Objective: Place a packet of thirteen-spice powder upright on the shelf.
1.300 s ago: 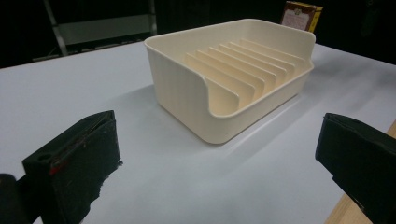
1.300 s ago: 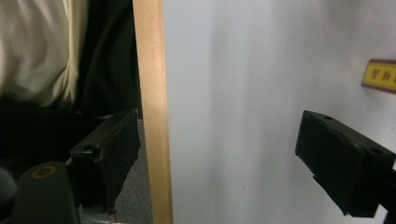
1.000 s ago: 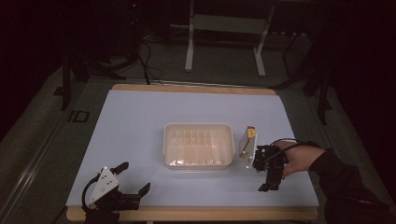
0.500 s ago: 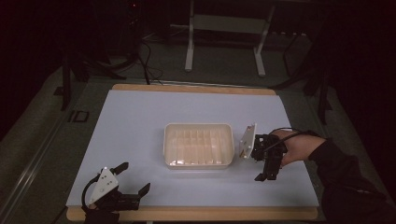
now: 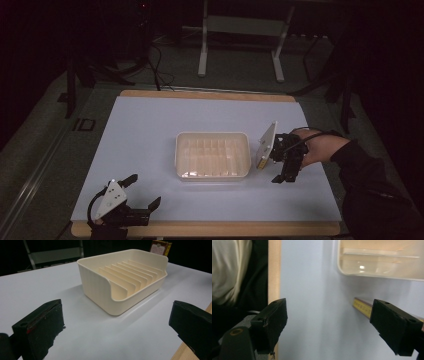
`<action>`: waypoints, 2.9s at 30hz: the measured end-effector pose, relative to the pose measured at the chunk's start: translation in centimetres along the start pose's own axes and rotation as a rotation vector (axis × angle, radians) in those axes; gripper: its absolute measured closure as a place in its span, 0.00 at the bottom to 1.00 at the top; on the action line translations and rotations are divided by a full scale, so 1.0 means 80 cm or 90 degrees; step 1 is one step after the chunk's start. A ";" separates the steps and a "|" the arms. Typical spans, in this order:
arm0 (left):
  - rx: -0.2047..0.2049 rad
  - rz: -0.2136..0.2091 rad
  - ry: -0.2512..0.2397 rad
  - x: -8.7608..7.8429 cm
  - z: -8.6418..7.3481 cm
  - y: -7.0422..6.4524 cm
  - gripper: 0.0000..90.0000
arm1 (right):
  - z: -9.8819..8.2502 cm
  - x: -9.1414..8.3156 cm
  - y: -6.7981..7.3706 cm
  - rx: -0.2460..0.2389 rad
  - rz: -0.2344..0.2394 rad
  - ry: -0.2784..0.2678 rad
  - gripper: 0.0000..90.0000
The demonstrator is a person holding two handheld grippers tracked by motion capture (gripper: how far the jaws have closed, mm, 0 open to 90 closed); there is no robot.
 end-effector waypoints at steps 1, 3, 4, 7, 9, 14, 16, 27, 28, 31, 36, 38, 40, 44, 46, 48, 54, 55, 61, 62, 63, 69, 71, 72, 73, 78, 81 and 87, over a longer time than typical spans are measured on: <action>0.000 0.000 0.000 0.000 0.000 0.000 0.00 | 0.000 -0.001 -0.002 0.001 -0.001 -0.002 0.16; 0.001 -0.001 0.001 0.000 0.000 0.000 0.00 | -0.001 -0.002 -0.008 0.002 -0.008 -0.004 0.16; 0.002 -0.001 0.002 0.000 0.000 0.000 0.00 | -0.002 -0.003 -0.012 0.006 -0.011 -0.004 0.16; 0.003 -0.002 0.002 0.000 0.000 0.000 0.00 | -0.004 -0.004 -0.021 0.010 -0.024 -0.010 0.16; 0.002 -0.002 0.002 0.000 0.000 -0.001 0.00 | -0.004 -0.004 -0.027 0.024 -0.030 -0.008 0.16; 0.000 -0.002 0.001 0.000 -0.001 -0.001 0.00 | -0.007 0.000 -0.043 0.054 -0.042 -0.002 0.14; 0.001 -0.003 0.001 0.000 -0.001 -0.001 0.00 | -0.010 0.002 -0.048 0.061 -0.046 -0.001 0.14; 0.004 -0.002 -0.003 -0.001 -0.001 -0.001 0.00 | -0.024 0.024 -0.078 0.082 -0.051 0.011 0.16; 0.005 -0.003 -0.003 -0.001 -0.001 -0.001 0.00 | -0.025 0.026 -0.079 0.083 -0.050 0.012 0.16; 0.006 -0.004 -0.006 -0.001 0.000 -0.001 0.00 | -0.028 0.035 -0.086 0.096 -0.051 0.018 0.16; 0.004 -0.004 -0.008 -0.001 0.000 -0.001 0.00 | -0.036 0.056 -0.097 0.112 -0.041 0.034 0.16; 0.004 -0.004 -0.007 -0.001 -0.001 -0.001 0.00 | -0.037 0.058 -0.098 0.114 -0.037 0.034 0.16; 0.002 -0.005 -0.008 -0.001 -0.001 0.000 0.00 | -0.038 0.061 -0.100 0.118 -0.033 0.039 0.18; 0.001 -0.005 -0.008 0.000 -0.001 0.000 0.00 | -0.040 0.072 -0.103 0.118 -0.017 0.039 0.19; 0.001 -0.005 -0.008 0.000 -0.001 0.000 0.00 | -0.040 0.073 -0.103 0.117 -0.016 0.038 0.19; 0.000 -0.005 -0.007 0.000 -0.001 0.000 0.00 | -0.041 0.077 -0.103 0.119 -0.009 0.041 0.20; 0.000 -0.005 -0.007 0.000 -0.001 0.001 0.00 | -0.042 0.085 -0.104 0.118 0.006 0.047 0.24; -0.001 -0.006 -0.007 0.000 -0.001 0.001 0.00 | -0.041 0.086 -0.104 0.119 0.008 0.048 0.25; 0.000 -0.006 -0.008 0.000 -0.001 0.000 0.00 | -0.040 0.087 -0.105 0.119 0.014 0.049 0.31; 0.000 -0.006 -0.008 0.000 -0.001 0.000 0.00 | -0.040 0.086 -0.105 0.119 0.015 0.049 0.33; 0.000 -0.006 -0.007 0.000 -0.001 0.000 0.00 | -0.040 0.086 -0.104 0.119 0.013 0.053 0.33; 0.001 -0.002 -0.009 0.000 -0.001 0.001 0.00 | -0.040 0.081 -0.103 0.096 -0.004 0.054 0.35; 0.001 -0.004 -0.009 -0.001 -0.001 0.001 0.00 | -0.040 0.077 -0.100 0.082 0.001 0.047 0.35; 0.000 -0.004 -0.008 0.000 -0.001 0.000 0.00 | -0.040 0.075 -0.098 0.076 0.004 0.042 0.36; 0.001 -0.004 -0.008 0.000 -0.001 0.000 0.00 | -0.040 0.073 -0.096 0.071 0.006 0.042 0.35; 0.004 -0.002 -0.007 0.000 0.000 0.000 0.00 | -0.041 0.061 -0.089 0.053 0.014 0.037 0.36; 0.007 -0.002 -0.005 0.000 0.000 -0.001 0.00 | -0.041 0.053 -0.086 0.047 0.013 0.034 0.36; 0.008 -0.002 -0.005 0.000 0.000 -0.001 0.00 | -0.042 0.036 -0.082 0.043 0.009 0.032 0.36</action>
Point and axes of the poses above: each handheld gripper's, and its own axes: x roughly forward along the jaws, z roughly out of its top, y roughly to its left, the point moved 4 cm from there along x, roughly forward along the jaws, and after that the axes turned 10 degrees about -z, right-handed, at the moved point
